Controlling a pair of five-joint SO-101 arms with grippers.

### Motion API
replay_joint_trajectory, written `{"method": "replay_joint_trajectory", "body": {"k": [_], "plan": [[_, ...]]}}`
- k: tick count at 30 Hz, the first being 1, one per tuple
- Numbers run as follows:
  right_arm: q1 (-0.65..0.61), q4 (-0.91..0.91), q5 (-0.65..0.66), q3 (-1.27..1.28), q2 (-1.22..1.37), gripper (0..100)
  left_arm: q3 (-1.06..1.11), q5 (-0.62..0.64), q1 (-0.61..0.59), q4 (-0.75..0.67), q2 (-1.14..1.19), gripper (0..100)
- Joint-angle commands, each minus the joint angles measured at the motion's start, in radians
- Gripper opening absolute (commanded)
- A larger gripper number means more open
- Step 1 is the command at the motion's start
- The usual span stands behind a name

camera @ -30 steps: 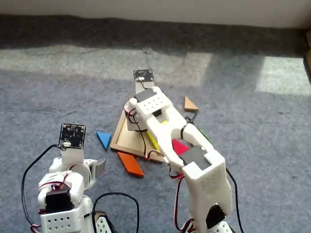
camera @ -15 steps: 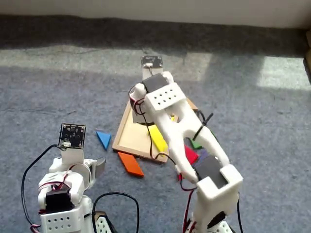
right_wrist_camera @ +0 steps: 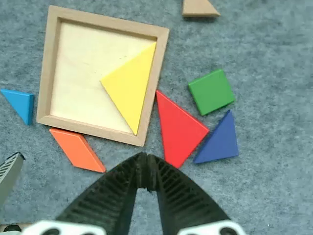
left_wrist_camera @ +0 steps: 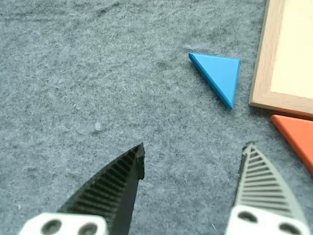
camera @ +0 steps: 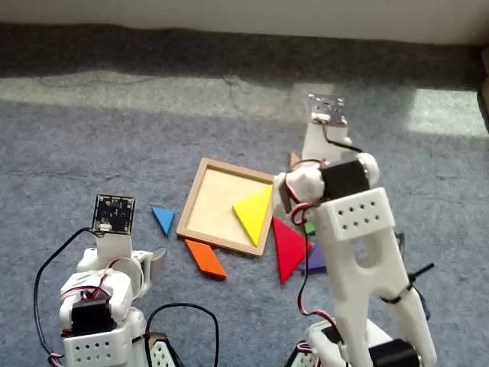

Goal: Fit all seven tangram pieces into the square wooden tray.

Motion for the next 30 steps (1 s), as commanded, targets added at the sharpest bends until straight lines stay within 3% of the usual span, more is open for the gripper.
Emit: {"method": "replay_joint_trajectory", "body": {"k": [1,6,15,23,26,30], "plan": [[0.128,-0.068,0.107,0.151,-0.209,0.6,-0.084,-0.005,-0.010,0.002,-0.005,26],[0.297,-0.225,0.121,0.453,-0.415,0.6,-0.179,-0.029,-0.010,0.008,-0.002,13],[0.492,-0.506,0.127,0.854,-0.611,0.6,-0.398,-0.166,-0.001,0.098,0.016,12],[0.542,-0.590,0.123,0.944,-0.628,0.6,-0.634,-0.195,0.059,0.155,0.424,12],[0.542,-0.590,0.123,0.955,-0.631,0.6,-0.702,-0.170,0.150,0.187,0.568,21],[0.544,-0.590,0.121,0.961,-0.630,0.6,-0.762,0.011,0.269,0.186,0.688,34]]}}
